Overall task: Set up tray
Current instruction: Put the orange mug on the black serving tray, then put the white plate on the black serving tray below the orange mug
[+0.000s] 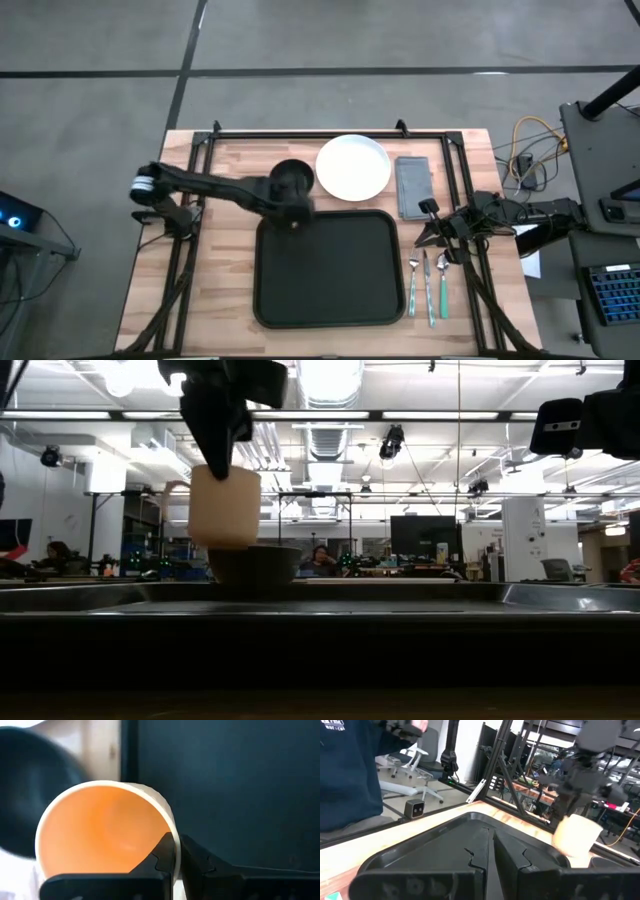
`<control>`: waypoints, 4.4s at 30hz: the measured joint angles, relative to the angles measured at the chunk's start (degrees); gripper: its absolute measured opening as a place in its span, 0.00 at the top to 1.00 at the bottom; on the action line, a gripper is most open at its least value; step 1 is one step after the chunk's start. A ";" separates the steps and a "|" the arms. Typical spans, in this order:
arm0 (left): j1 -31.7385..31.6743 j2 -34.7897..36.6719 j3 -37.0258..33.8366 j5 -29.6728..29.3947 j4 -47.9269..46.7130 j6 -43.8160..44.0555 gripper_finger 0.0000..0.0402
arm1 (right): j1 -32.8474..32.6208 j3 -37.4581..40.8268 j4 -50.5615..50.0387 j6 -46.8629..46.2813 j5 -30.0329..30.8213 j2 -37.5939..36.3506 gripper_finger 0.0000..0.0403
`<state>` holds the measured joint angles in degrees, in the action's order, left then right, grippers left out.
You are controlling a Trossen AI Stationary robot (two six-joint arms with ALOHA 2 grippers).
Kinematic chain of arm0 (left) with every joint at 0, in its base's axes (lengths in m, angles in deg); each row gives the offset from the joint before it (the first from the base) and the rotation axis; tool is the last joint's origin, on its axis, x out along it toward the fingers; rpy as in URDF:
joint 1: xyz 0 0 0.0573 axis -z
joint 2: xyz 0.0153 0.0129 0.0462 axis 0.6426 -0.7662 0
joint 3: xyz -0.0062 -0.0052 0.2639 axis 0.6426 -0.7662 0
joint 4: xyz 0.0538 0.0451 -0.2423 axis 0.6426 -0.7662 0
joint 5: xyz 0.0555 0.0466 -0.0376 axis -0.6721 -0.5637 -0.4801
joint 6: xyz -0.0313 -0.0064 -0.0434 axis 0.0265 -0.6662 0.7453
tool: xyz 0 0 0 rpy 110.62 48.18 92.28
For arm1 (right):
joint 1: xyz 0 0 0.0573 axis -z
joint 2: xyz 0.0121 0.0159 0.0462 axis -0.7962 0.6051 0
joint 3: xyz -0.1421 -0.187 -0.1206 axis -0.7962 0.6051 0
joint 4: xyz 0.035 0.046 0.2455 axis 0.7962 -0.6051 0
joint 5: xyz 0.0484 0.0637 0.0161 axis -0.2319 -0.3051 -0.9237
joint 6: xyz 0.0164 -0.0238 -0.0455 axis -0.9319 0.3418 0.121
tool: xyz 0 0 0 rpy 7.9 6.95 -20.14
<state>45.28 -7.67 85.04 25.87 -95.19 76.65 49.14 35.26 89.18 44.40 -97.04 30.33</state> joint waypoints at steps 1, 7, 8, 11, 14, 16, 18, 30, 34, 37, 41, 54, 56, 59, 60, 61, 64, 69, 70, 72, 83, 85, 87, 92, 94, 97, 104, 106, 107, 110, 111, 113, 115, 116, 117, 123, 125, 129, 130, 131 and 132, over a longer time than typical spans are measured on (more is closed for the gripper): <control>0.74 -1.48 0.80 -0.02 -0.18 0.33 1.00 | -0.01 0.00 -0.02 0.01 0.00 0.00 0.96; 4.71 -6.84 4.15 0.05 -0.19 1.33 1.00 | -0.01 0.00 0.00 0.01 -0.02 0.00 0.96; 5.21 -7.23 4.22 0.07 -0.16 1.34 1.00 | 0.00 0.00 -0.01 0.01 -0.01 0.00 0.96; 6.22 -7.63 3.67 0.09 0.10 1.73 1.00 | 0.00 0.00 -0.01 0.01 0.00 0.00 0.96; 6.43 -7.30 1.82 -0.15 0.60 3.26 1.00 | -0.01 0.00 0.00 0.01 -0.02 0.00 0.96; 6.44 -6.79 0.62 -0.31 1.74 3.88 1.00 | 0.01 0.00 0.00 0.01 0.00 0.00 0.96; 6.41 -5.84 -1.09 -0.35 3.97 4.14 1.00 | 0.01 0.00 -0.02 0.01 0.00 0.00 0.96; 6.39 1.60 -10.70 -0.54 12.67 8.19 1.00 | 0.01 0.00 0.00 0.01 -0.01 0.00 0.96; 6.26 4.26 -15.09 -0.54 16.51 9.25 1.00 | -0.01 0.00 0.00 0.01 -0.02 0.00 0.96; 6.20 5.10 -16.75 -0.54 17.70 9.29 1.00 | -0.01 0.00 0.00 0.01 0.00 0.00 0.96; 6.17 5.31 -17.80 -0.54 17.86 10.10 1.00 | -0.01 0.00 -0.01 0.01 -0.01 0.00 0.96; 5.47 5.31 -18.60 -0.55 19.05 10.12 1.00 | 0.01 0.00 0.00 0.01 0.00 0.00 0.96; 5.40 5.30 -18.60 -0.54 18.99 10.12 1.00 | -0.01 0.00 0.00 0.01 0.00 0.00 0.96; 5.21 5.29 -18.60 -0.21 19.00 10.12 1.00 | 0.01 0.00 0.00 0.01 0.00 0.00 0.96; 5.21 5.29 -18.60 -0.10 19.01 10.12 1.00 | 0.01 0.00 0.00 0.01 0.00 0.00 0.96; 5.21 5.29 -18.60 -0.10 19.01 10.12 1.00 | 0.01 0.00 -0.02 0.01 0.00 0.00 0.96; 5.21 5.29 -18.60 -0.08 18.99 10.12 1.00 | 0.00 0.00 0.00 0.01 -0.01 0.00 0.96; 5.21 5.27 -18.60 -0.04 18.97 10.12 1.00 | 0.01 0.00 -0.01 0.01 -0.01 0.00 0.96; 5.21 5.27 -18.60 -0.04 18.93 10.12 0.99 | 0.01 0.00 0.00 0.01 -0.02 0.00 0.96; 5.23 5.27 -18.60 -0.04 18.70 10.12 0.98 | 0.01 0.00 -0.01 0.01 -0.02 0.00 0.96; 5.19 5.27 -18.50 0.05 18.38 10.11 0.81 | 0.01 0.00 0.00 0.01 -0.02 0.00 0.96; 5.19 5.27 -18.21 0.04 18.35 10.12 0.78 | 0.01 0.00 0.00 0.01 0.00 0.00 0.96; 5.15 5.27 -17.87 -0.10 18.26 10.10 0.76 | -0.01 0.00 0.00 0.01 -0.01 0.00 0.96; 5.15 5.27 -15.06 -0.12 17.01 8.12 0.74 | 0.00 0.00 -0.01 0.01 -0.02 0.00 0.96; 5.15 5.57 -13.87 -0.11 17.00 7.05 0.74 | 0.01 0.00 0.00 0.01 0.00 0.00 0.96; 5.15 6.38 -12.09 -0.17 17.19 4.77 0.74 | 0.00 0.00 -0.01 0.01 -0.02 0.00 0.96; 5.28 9.80 -13.00 -0.27 17.24 -2.49 0.74 | -0.01 0.00 0.00 0.01 -0.02 0.00 0.96; 5.28 11.23 -14.36 -0.54 17.22 -3.33 0.74 | 0.00 0.00 -0.01 0.01 -0.01 0.00 0.96; 5.20 11.94 -14.98 -0.59 17.21 -3.41 0.74 | 0.01 0.00 0.00 0.01 -0.01 0.00 0.96; 4.83 15.04 -17.24 -3.94 17.61 -3.79 0.74 | -0.01 0.00 -0.01 0.00 -0.01 0.00 0.96; 4.75 16.29 -18.36 -6.11 18.25 -3.90 0.74 | 0.01 0.00 0.00 0.01 -0.02 0.00 0.96; 4.73 19.04 -21.20 -11.92 20.20 -2.72 0.74 | 0.00 0.00 0.00 0.01 0.00 0.00 0.96; 4.73 22.39 -25.66 -18.17 23.67 -2.22 0.74 | -0.01 0.00 -0.02 0.01 -0.02 0.00 0.96; 4.73 24.25 -28.26 -20.41 25.82 -2.59 0.74 | -0.01 0.00 -0.01 0.01 -0.02 0.00 0.96; 4.71 26.31 -31.24 -22.10 28.72 -3.53 0.74 | 0.01 0.00 0.00 0.01 0.00 0.00 0.96; 1.38 40.63 -46.67 -21.55 45.20 -9.85 0.74 | 0.01 0.00 0.06 0.10 0.00 0.00 0.96; 0.75 45.52 -51.61 -20.16 50.62 -11.79 0.74 | 0.01 0.00 0.12 0.19 -0.02 0.00 0.96; 0.09 56.21 -60.40 -19.71 58.03 -15.07 0.74 | 0.00 0.00 0.18 0.28 -0.02 0.00 0.96; 0.08 59.02 -62.37 -19.78 59.45 -15.30 0.74 | 0.01 0.00 0.22 0.06 -0.02 0.00 0.96; 0.12 61.85 -64.38 -19.71 60.95 -15.34 0.74 | 0.01 0.00 0.28 -0.21 -0.02 0.00 0.96; 0.12 64.71 -66.43 -19.64 63.08 -15.32 0.74 | -0.01 0.00 0.42 -0.29 -0.02 0.00 0.96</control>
<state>45.40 57.04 18.61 6.23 -32.12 61.33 49.13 35.26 89.61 44.11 -97.06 30.33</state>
